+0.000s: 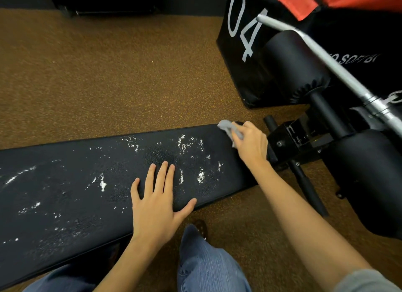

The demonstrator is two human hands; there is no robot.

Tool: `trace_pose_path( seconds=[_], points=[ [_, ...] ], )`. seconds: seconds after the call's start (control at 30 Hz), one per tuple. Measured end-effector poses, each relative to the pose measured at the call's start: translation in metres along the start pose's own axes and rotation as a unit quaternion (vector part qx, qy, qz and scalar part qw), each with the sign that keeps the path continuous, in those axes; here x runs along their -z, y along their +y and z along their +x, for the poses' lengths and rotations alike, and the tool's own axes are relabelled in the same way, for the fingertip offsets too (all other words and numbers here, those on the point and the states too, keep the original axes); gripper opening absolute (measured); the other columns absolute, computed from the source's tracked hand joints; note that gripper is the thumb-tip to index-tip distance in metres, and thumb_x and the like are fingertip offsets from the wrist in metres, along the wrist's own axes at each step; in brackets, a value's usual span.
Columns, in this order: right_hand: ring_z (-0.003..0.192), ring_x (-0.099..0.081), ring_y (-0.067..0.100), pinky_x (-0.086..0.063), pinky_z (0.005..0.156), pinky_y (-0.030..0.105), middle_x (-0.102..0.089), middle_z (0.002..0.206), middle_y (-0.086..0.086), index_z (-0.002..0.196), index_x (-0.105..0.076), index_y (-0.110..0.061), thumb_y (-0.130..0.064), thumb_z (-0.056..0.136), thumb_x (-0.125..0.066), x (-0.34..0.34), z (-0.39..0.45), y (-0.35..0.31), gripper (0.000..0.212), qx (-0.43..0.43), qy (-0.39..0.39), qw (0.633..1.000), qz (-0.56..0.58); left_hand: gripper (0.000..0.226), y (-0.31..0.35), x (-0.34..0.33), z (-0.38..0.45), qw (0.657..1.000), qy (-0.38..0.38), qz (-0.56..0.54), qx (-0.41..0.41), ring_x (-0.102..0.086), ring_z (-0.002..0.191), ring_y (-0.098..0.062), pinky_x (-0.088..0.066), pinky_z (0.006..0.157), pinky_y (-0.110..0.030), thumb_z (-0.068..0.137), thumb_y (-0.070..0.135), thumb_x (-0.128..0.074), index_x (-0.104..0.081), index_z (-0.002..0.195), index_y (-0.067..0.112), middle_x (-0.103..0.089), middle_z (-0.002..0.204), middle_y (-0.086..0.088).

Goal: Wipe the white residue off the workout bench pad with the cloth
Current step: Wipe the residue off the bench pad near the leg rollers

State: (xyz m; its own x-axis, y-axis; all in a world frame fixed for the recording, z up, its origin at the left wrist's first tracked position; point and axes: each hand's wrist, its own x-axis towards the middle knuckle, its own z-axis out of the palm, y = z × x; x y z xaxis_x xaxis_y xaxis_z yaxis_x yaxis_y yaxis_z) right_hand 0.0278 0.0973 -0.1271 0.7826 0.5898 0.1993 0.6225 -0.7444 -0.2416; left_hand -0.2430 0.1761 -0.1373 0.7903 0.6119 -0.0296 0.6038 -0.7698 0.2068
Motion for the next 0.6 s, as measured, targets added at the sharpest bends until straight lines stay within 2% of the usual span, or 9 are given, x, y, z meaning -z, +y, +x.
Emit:
trace_pose_path(
  seconds=[0.07,0.13,0.23,0.33,0.4,0.47,0.53,0.6],
  points=[
    [0.082,-0.063,0.039,-0.031,0.061,0.033,-0.059,0.090,0.012,0.097,-0.071,-0.008,-0.036,0.099,-0.051,-0.005,0.009,-0.013,0.035,-0.085,0.026,0.996,0.023,0.090,0.000,0.000,0.001,1.000,0.001,-0.002,-0.001,-0.028,0.146,-0.027,-0.027,0.109,-0.057,0.082,0.075,-0.036,-0.040,0.148,0.014,-0.036,0.156,-0.002],
    [0.082,-0.063,0.035,-0.030,0.063,0.030,-0.060,0.086,0.011,0.093,-0.070,-0.005,-0.042,0.096,-0.055,-0.010,-0.004,-0.039,0.041,-0.097,0.019,0.993,0.058,0.090,0.001,0.001,0.001,1.000,-0.001,-0.003,-0.002,-0.029,0.145,-0.027,-0.027,0.109,-0.057,0.082,0.075,-0.036,-0.040,0.148,0.014,-0.037,0.155,-0.003],
    [0.065,-0.060,0.029,-0.035,0.054,0.032,-0.049,0.074,0.002,0.098,-0.072,-0.010,-0.040,0.093,-0.061,-0.007,-0.050,-0.065,0.033,0.033,-0.029,0.993,0.106,0.090,0.001,0.003,0.001,1.000,-0.004,-0.004,-0.003,-0.029,0.145,-0.028,-0.028,0.108,-0.057,0.082,0.075,-0.037,-0.040,0.148,0.014,-0.036,0.155,-0.003],
    [0.060,-0.059,0.025,-0.047,0.049,0.037,-0.052,0.077,-0.001,0.116,-0.070,-0.027,-0.039,0.090,-0.063,0.004,-0.071,-0.045,0.029,0.126,-0.045,0.987,0.084,0.091,-0.004,0.005,0.001,1.000,-0.015,0.001,-0.014,-0.028,0.146,-0.026,-0.030,0.109,-0.056,0.082,0.076,-0.036,-0.037,0.149,0.015,-0.034,0.157,-0.002],
    [0.064,-0.060,0.028,-0.047,0.052,0.039,-0.053,0.078,0.001,0.111,-0.072,-0.028,-0.039,0.091,-0.062,0.006,-0.054,-0.024,0.025,0.106,-0.033,0.992,0.055,0.093,-0.008,0.007,0.001,0.999,-0.028,0.005,-0.027,-0.027,0.146,-0.026,-0.030,0.108,-0.055,0.081,0.079,-0.036,-0.036,0.150,0.016,-0.033,0.157,-0.001],
    [0.066,-0.060,0.031,-0.040,0.053,0.037,-0.053,0.077,0.003,0.098,-0.074,-0.019,-0.038,0.094,-0.059,0.001,-0.027,-0.015,0.024,0.037,-0.002,0.999,0.034,0.097,-0.012,0.009,0.003,0.999,-0.036,0.008,-0.036,-0.027,0.146,-0.025,-0.030,0.108,-0.054,0.079,0.082,-0.036,-0.034,0.151,0.017,-0.032,0.158,0.000],
    [0.069,-0.060,0.034,-0.032,0.055,0.034,-0.053,0.077,0.005,0.089,-0.072,-0.012,-0.037,0.097,-0.055,-0.004,-0.009,-0.028,0.031,-0.034,0.015,0.999,0.034,0.101,-0.013,0.011,0.004,0.998,-0.039,0.010,-0.039,-0.028,0.145,-0.025,-0.031,0.107,-0.054,0.075,0.085,-0.036,-0.035,0.151,0.018,-0.032,0.158,0.000],
    [0.071,-0.061,0.038,-0.034,0.055,0.036,-0.055,0.078,0.008,0.091,-0.073,-0.014,-0.035,0.096,-0.057,-0.008,-0.014,-0.049,0.027,-0.050,0.020,0.997,0.057,0.106,-0.012,0.012,0.006,0.998,-0.041,0.010,-0.039,-0.032,0.143,-0.027,-0.034,0.104,-0.056,0.070,0.087,-0.040,-0.039,0.148,0.016,-0.036,0.155,-0.002]
  ],
)
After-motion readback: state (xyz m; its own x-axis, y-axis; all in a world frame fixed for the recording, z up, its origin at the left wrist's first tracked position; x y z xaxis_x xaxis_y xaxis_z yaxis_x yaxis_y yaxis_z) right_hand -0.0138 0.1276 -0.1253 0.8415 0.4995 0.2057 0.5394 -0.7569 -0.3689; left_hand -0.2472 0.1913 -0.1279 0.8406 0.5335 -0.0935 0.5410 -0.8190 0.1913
